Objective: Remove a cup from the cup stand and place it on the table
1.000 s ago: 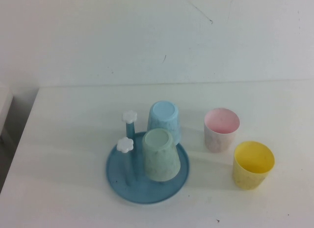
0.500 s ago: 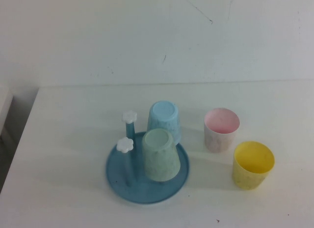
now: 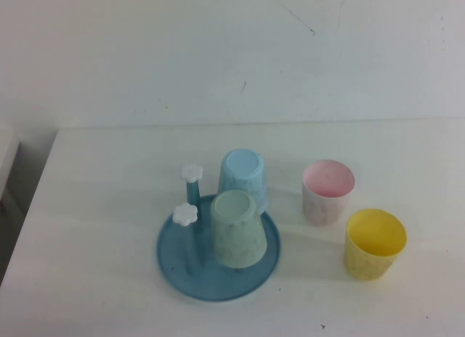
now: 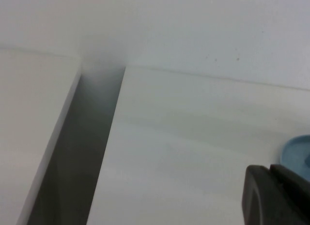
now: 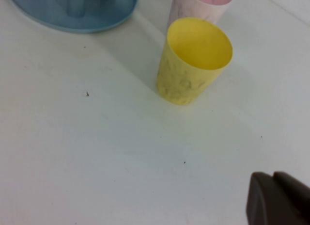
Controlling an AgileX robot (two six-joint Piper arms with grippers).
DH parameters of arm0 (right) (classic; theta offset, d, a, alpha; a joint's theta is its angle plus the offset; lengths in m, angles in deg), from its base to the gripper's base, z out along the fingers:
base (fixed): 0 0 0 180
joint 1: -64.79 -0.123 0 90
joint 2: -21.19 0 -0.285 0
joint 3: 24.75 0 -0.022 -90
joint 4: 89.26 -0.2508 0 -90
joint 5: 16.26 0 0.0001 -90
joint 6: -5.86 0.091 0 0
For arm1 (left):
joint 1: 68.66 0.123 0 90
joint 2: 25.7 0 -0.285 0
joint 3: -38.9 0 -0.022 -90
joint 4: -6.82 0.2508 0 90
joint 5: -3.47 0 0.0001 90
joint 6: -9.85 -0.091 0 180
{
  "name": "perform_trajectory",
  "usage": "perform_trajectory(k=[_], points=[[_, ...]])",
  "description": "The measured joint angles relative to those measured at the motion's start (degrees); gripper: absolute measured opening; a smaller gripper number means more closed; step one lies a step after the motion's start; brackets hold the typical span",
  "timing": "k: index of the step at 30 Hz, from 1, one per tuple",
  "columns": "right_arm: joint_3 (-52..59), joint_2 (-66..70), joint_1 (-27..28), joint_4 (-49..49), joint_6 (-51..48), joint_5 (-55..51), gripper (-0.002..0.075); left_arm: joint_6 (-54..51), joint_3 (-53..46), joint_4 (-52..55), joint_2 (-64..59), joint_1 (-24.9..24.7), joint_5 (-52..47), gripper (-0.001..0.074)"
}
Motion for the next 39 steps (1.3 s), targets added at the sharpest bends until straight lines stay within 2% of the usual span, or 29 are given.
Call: perform_trajectory(k=[11,18,24,39], points=[[0.0,0.0,0.0,-0.3,0.0,0.0,-0.0003,-0.6,0.1,-0.3,0.0,0.0,-6.4,-0.0002],[0.0,0.0,0.0,-0.4,0.0,0.0,-0.0003,-1.1,0.2,-0.3,0.0,0.3,-6.9,-0.0002],[0.0,0.0,0.0,-0.5,0.0,0.0,-0.0003,-1.3,0.2,-0.7,0.0,3.0,-7.1,-0.0002],[0.0,0.0,0.0,-0.5,0.0,0.0,-0.0003,-3.8,0.3,-0.7,0.0,3.2,-7.2,-0.0002]])
